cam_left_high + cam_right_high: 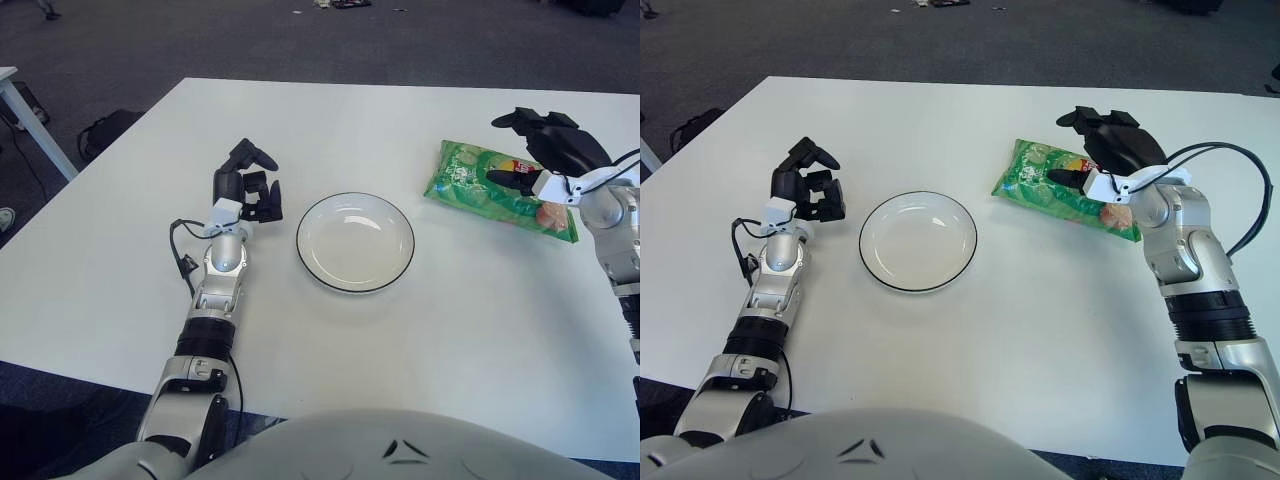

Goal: Put the snack into the plate.

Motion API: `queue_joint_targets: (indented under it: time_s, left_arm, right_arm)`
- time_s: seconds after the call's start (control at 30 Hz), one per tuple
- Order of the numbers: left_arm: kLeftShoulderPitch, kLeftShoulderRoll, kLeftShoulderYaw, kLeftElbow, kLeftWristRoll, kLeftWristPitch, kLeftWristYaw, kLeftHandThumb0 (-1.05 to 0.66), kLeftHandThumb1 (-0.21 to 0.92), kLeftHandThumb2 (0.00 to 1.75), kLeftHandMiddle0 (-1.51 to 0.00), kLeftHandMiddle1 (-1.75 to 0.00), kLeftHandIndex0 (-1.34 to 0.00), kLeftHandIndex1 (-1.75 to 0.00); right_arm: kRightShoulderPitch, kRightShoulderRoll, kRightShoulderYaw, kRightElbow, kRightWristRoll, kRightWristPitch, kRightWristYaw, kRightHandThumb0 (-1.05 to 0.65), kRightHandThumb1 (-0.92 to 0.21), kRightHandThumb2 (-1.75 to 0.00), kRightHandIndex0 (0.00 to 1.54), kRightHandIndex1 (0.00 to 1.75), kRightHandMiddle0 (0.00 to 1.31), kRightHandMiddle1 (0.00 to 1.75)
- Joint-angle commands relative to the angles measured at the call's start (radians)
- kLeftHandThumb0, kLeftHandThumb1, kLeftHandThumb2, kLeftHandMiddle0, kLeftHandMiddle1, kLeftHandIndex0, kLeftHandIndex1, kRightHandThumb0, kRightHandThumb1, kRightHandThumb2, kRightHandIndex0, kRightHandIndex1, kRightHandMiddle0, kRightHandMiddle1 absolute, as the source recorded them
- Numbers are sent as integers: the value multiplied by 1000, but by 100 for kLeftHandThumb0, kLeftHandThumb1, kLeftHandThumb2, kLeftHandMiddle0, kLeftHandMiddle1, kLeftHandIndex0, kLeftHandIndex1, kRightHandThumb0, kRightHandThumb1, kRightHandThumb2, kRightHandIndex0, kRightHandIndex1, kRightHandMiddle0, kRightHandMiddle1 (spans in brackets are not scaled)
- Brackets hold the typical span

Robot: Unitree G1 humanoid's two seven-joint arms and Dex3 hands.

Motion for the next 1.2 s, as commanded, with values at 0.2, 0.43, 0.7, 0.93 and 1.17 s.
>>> queue_joint_targets:
  time_s: [0.2,0.43,0.7,0.93,1.17]
  left_arm:
    - [177,-59,-13,117,5,-8,14,-51,24,141,-137,-175,-68,-175]
    - [178,-57,-11,115,5,-5,15,-51,24,142,-137,-175,-68,-175]
    - [180,-54,-6,115,-3,-6,12,-51,24,142,-137,-175,-68,-175]
    - [181,-56,-6,115,4,-8,23,-51,23,142,-137,-175,-68,-175]
    - [183,-53,-6,110,3,0,25,-52,22,143,-137,-175,-69,-175]
  right_arm:
    - [-61,-9,63,126,-46,-75,-11,-87,-90,-56,0,34,0,58]
    - [-160,6,141,375,-65,-171,-31,-100,-92,-58,0,13,0,38]
    - [-232,32,210,587,-80,-268,-81,-104,-92,-62,0,1,0,23]
    - [-265,72,285,781,-121,-317,-164,-105,-92,-68,0,0,0,22]
    - [-321,100,345,943,-138,-325,-203,-105,-92,-69,0,0,0,26]
